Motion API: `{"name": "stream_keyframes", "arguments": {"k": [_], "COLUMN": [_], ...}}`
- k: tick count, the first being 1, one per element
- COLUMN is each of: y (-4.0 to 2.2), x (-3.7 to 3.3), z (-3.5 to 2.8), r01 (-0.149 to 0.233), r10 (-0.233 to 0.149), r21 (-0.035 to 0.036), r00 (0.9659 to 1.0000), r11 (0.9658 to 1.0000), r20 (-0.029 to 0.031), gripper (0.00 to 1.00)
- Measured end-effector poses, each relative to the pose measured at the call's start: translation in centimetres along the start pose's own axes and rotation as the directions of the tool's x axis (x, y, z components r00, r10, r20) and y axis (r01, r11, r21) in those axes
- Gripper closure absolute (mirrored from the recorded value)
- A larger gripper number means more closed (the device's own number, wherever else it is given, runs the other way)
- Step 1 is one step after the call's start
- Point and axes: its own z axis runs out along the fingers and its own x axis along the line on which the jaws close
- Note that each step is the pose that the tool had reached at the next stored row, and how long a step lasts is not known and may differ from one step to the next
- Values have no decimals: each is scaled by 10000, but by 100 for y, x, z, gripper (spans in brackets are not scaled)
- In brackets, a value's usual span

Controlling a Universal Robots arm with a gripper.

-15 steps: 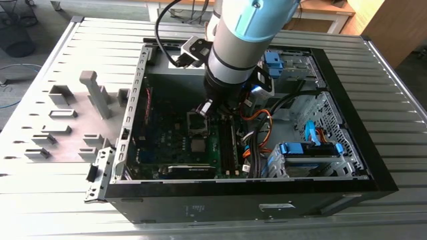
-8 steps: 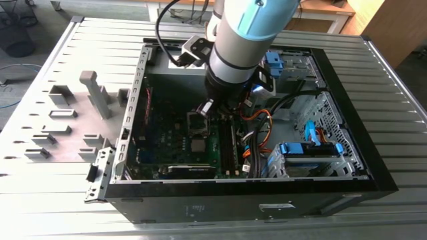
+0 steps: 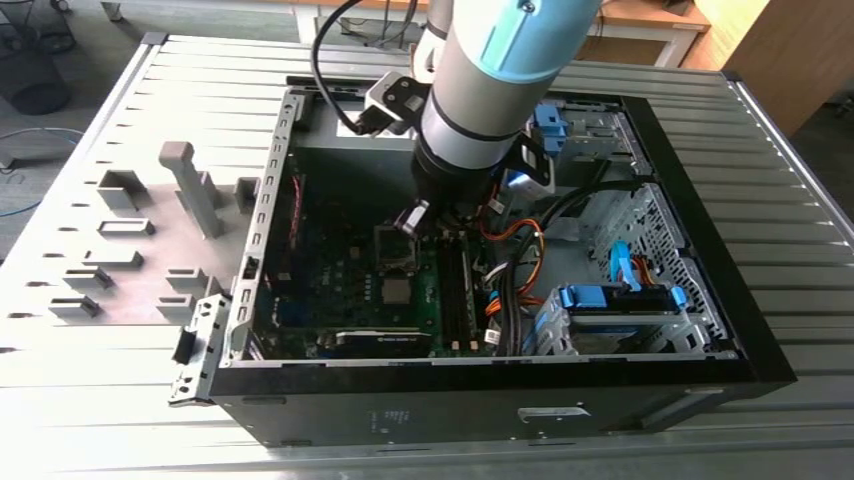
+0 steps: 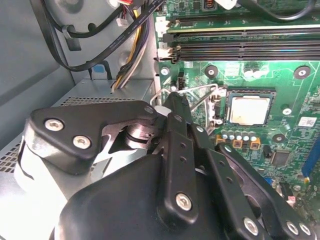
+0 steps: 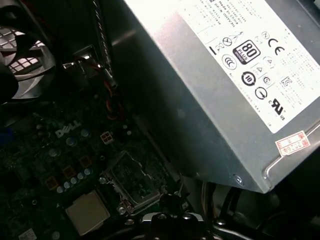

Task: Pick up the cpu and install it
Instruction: 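Close the cpu cover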

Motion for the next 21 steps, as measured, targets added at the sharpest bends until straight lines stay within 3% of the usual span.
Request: {"name": "stream_keyframes", "arguments": {"k": [21], "y": [-116], "x": [114], "z": [-59], "r01": [58], "r10": [-58], "r21": [-46], "r00": [10000], "r11": [10000], "r20": [-61], "gripper": [89]}}
